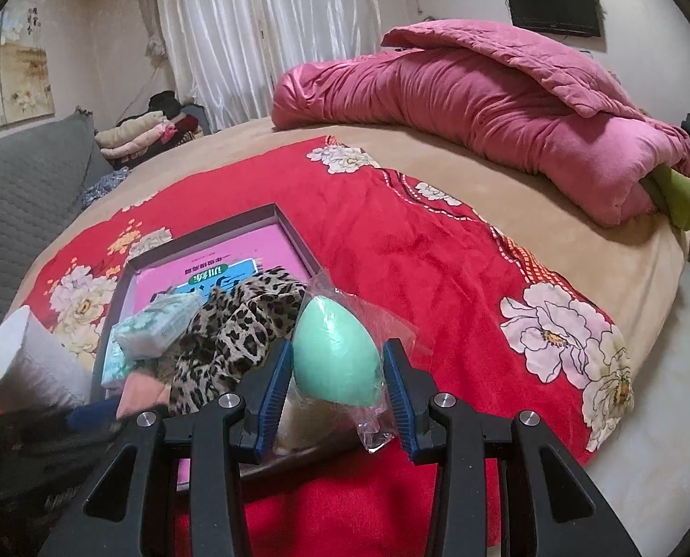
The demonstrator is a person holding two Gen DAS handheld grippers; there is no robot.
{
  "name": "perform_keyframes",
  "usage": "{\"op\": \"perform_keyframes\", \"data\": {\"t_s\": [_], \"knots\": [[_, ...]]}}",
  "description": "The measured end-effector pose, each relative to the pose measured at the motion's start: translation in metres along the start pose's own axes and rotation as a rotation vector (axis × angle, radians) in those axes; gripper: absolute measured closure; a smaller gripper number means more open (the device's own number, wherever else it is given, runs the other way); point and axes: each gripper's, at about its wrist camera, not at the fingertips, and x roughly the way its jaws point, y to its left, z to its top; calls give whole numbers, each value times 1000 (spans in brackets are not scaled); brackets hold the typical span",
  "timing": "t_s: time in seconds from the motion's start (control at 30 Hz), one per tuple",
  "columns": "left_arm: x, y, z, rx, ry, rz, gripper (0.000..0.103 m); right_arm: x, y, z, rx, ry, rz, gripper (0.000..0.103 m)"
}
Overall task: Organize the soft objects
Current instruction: 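Lower the sponge into the tray with left tool while right tool releases the blender bag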
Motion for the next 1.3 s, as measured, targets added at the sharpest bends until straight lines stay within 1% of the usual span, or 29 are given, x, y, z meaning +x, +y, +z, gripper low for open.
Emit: {"op": "perform_keyframes", "data": {"t_s": [0.17, 0.4, 0.57, 0.73, 0.8, 0.97, 1.3], "knots": [[-5, -6, -8, 14, 7, -16, 59, 6, -1, 1, 1, -1, -2, 62], [-9, -3, -14, 0, 15, -17, 59, 19, -3, 5, 10, 23, 9, 62], [-8, 2, -15, -15, 18, -5, 59, 27, 1, 7, -18, 34, 1, 61], [-8, 7, -14, -33, 23, 13, 59, 39, 6, 11, -23, 43, 20, 61], [-8, 8, -14, -38, 24, 18, 59, 46, 12, 15, -36, 46, 41, 61], [-9, 11, -14, -46, 25, 25, 59, 60, 20, 18, -50, 56, 39, 60], [-8, 14, -16, -54, 36, 11, 59, 50, 7, 8, -6, 73, 42, 56]]}}
